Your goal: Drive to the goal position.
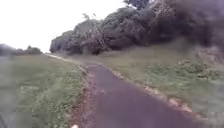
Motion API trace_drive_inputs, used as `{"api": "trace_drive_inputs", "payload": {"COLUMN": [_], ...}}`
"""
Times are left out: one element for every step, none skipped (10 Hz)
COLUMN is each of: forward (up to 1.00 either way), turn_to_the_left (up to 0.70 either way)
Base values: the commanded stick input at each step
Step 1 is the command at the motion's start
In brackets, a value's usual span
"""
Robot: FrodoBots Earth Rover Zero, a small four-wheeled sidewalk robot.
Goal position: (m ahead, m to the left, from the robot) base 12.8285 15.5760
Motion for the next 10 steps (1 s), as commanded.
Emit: {"api": "trace_drive_inputs", "payload": {"forward": [0.70,0.70,0.70,0.70,0.70,0.70,0.70,0.70,0.70,0.70], "turn_to_the_left": [0.00,0.00,0.00,0.00,0.00,0.00,0.00,0.00,0.00,0.00]}}
